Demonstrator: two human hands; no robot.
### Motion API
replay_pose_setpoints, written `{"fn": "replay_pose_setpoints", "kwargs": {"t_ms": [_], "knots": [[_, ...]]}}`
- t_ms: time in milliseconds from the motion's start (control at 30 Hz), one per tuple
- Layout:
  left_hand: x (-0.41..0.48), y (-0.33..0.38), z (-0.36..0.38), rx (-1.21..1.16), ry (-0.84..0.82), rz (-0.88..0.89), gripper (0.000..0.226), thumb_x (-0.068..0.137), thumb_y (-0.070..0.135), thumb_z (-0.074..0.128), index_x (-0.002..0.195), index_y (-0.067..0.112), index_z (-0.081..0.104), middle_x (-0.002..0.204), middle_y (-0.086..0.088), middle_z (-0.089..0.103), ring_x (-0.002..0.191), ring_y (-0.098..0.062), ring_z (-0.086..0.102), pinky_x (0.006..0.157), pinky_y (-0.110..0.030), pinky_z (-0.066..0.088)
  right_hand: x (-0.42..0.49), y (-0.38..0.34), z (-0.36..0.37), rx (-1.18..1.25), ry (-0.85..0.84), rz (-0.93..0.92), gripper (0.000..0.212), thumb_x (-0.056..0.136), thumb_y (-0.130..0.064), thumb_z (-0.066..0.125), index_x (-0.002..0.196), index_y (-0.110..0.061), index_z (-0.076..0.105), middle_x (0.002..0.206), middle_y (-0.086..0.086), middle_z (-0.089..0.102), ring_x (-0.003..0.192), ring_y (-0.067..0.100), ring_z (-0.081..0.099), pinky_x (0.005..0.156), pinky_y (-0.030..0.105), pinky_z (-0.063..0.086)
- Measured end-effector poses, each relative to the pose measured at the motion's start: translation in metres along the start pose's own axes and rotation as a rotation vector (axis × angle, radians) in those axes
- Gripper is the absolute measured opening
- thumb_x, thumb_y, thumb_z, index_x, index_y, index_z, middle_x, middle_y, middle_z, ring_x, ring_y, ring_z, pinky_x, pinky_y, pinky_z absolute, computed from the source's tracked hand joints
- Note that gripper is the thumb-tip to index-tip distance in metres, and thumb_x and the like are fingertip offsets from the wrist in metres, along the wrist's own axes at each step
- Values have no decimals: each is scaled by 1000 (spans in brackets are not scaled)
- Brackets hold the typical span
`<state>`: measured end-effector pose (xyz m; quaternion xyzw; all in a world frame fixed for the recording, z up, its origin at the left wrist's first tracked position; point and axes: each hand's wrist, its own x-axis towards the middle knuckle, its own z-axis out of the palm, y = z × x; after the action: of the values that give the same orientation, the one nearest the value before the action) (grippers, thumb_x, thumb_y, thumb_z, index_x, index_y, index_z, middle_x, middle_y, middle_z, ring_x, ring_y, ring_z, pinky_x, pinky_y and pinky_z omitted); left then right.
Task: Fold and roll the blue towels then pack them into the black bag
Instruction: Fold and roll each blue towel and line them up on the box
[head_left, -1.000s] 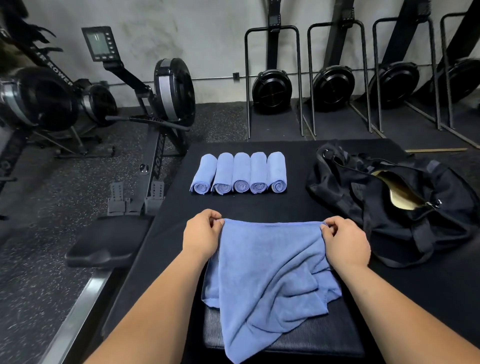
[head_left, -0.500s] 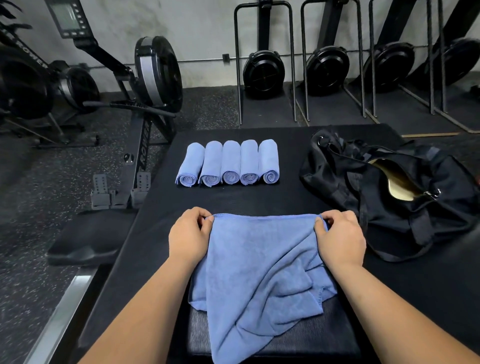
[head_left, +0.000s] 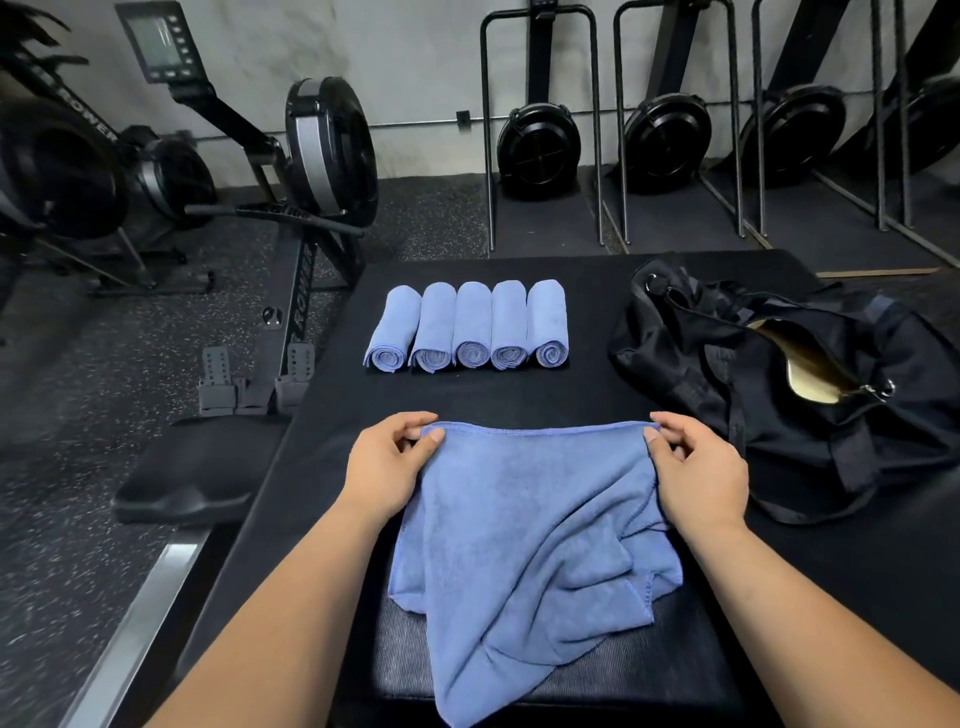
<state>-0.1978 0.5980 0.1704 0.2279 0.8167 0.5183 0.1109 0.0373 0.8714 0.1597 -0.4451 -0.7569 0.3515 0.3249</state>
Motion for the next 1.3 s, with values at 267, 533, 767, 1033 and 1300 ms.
{"fn": "replay_pose_setpoints", "kwargs": {"t_ms": [267,533,767,1033,1300], "knots": [[0,11,-15,-54,-36,-47,1,92,21,82,92,21,82,84,-1,77,71,-5,65,72,-20,51,11,-1,-8,17,-155,38,14,90,-32,79,104,-34,81,82,-15,75,78,10,68,78,30,52],[-8,44,-53,-109,-14,-36,14,87,27,87,85,15,80,84,-8,78,70,-10,63,71,-26,50,25,-33,-41,146,-244,-5,7,89,-23,82,86,-29,81,77,-7,78,79,14,70,80,29,52],[-18,108,-103,-49,-12,92,16,88,31,86,87,16,81,79,0,75,70,-6,59,73,-20,48,36,-99,-91,149,-277,-173,12,87,-20,84,96,-29,83,82,0,79,76,16,69,78,29,53],[-47,179,-164,1,1,209,5,95,24,80,96,20,82,73,3,74,62,-2,57,62,-18,45,25,-172,-152,131,-172,-380,5,92,-32,80,91,-28,82,84,-10,78,83,12,72,82,32,53],[-72,237,-195,2,192,364,10,88,26,86,86,18,80,66,12,71,57,3,56,60,-10,44,1,-228,-202,158,-139,-509,9,87,-19,85,95,-24,83,81,-5,78,70,6,66,64,5,45]]}}
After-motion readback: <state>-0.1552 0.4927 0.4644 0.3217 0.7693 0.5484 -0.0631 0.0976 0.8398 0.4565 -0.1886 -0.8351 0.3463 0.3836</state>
